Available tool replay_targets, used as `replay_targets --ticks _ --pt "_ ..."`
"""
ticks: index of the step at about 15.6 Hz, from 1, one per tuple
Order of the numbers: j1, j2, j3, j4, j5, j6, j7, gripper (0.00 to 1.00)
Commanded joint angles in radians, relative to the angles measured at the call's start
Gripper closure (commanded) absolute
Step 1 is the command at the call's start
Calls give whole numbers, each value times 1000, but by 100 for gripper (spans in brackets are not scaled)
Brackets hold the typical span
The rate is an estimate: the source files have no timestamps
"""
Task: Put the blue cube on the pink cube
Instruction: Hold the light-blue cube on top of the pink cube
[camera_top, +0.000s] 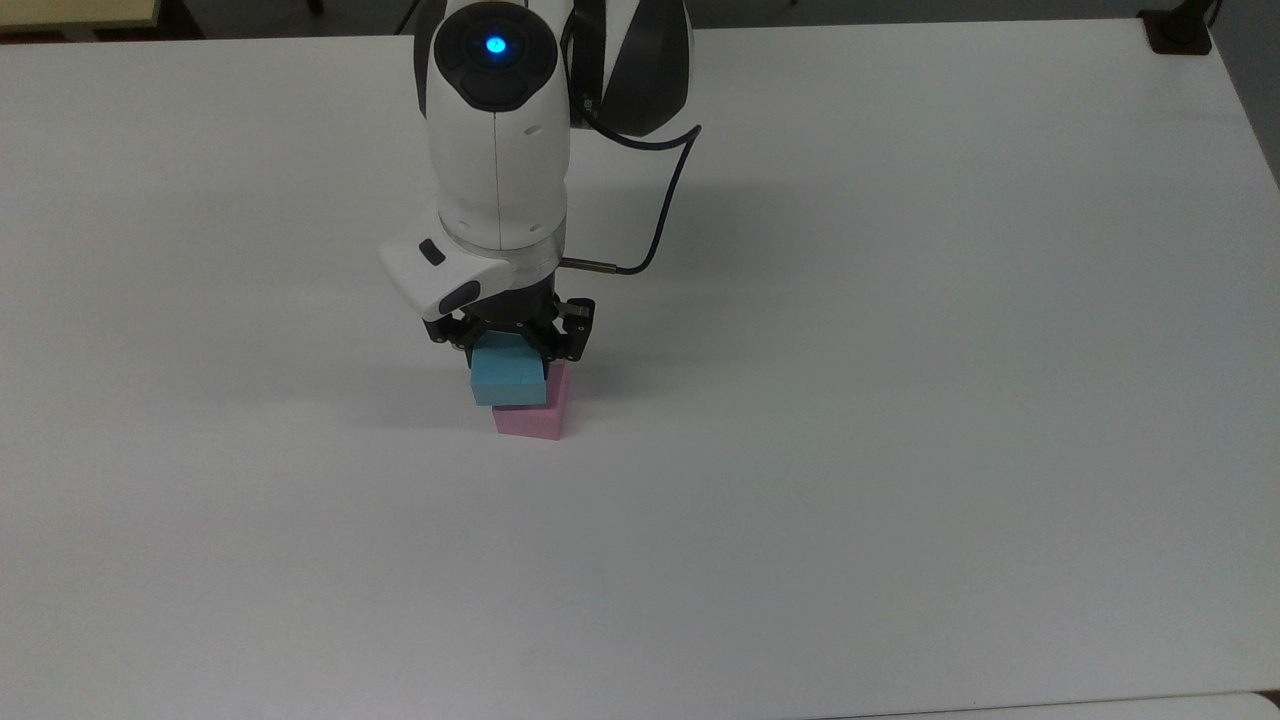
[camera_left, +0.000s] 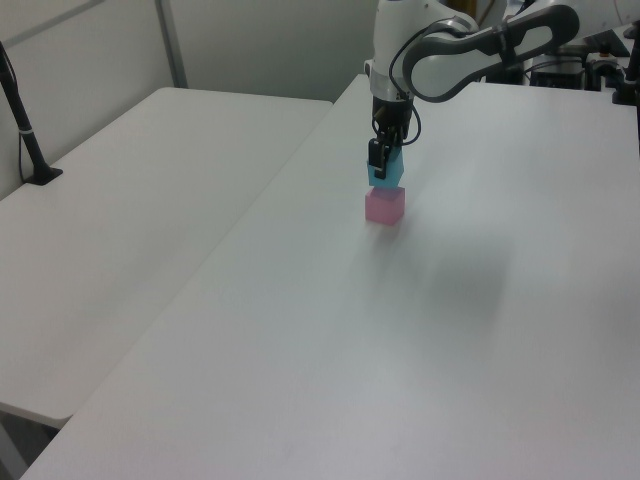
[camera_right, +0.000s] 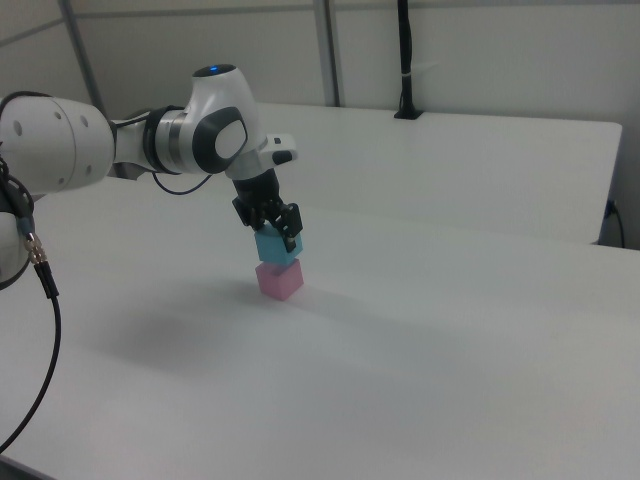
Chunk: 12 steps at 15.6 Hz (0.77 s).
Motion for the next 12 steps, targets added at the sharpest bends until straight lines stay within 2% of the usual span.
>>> replay_targets --ticks 1,2,4,5,9,12 --pt "14 -37 -5 -53 -11 4 86 55" --pt "14 -38 -5 -65 -11 7 102 46" --pt "17 -34 -5 -72 -11 12 122 11" --pt "17 -27 -5 -72 -11 13 134 0" --pt "14 -56 -5 -62 -12 1 139 0" --pt "10 -147 -5 -58 -12 -75 114 0"
